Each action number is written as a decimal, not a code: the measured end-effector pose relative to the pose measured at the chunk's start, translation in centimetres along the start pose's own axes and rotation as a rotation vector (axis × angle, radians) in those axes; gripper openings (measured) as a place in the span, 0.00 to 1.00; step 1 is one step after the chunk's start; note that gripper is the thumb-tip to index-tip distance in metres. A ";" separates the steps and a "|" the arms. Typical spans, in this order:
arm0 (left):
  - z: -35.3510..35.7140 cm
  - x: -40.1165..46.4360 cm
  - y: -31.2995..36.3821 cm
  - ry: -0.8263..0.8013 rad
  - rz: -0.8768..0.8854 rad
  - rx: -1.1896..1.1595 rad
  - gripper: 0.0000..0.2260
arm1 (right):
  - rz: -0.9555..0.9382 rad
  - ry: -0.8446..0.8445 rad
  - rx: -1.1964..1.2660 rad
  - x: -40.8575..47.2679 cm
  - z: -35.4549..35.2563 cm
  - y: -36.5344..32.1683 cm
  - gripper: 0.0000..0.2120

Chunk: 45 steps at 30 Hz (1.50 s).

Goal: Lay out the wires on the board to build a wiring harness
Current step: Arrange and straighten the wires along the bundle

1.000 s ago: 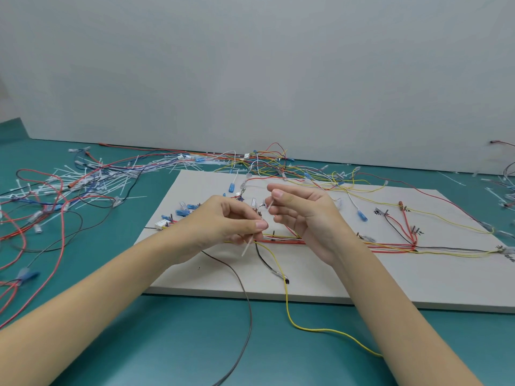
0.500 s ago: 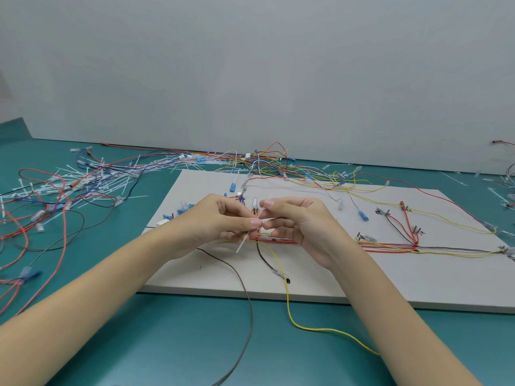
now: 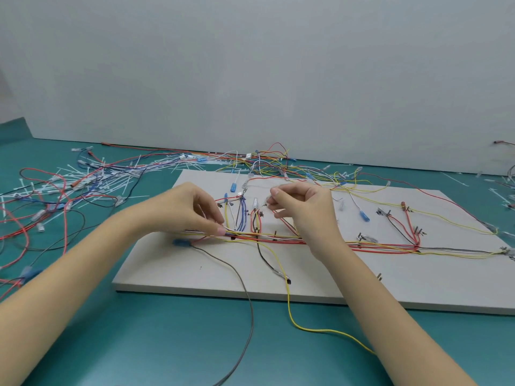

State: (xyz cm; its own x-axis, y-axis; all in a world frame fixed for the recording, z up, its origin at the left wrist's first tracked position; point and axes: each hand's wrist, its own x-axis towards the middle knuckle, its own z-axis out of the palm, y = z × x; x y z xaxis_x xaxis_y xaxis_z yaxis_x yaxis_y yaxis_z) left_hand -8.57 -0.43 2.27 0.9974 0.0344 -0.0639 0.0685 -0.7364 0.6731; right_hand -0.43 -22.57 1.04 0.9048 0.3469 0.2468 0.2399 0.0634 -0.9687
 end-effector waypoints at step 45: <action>1.7 0.3 0.5 0.119 0.099 0.127 0.09 | -0.062 -0.428 -0.340 1.7 4.1 2.9 0.04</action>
State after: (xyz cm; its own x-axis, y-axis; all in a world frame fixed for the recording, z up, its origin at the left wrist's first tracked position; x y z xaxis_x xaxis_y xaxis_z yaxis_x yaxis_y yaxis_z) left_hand -8.30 -1.93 1.33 0.9954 0.0313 0.0909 -0.0266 -0.8190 0.5731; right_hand 0.39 -17.99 -1.41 0.6785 0.7062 0.2023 0.4527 -0.1850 -0.8723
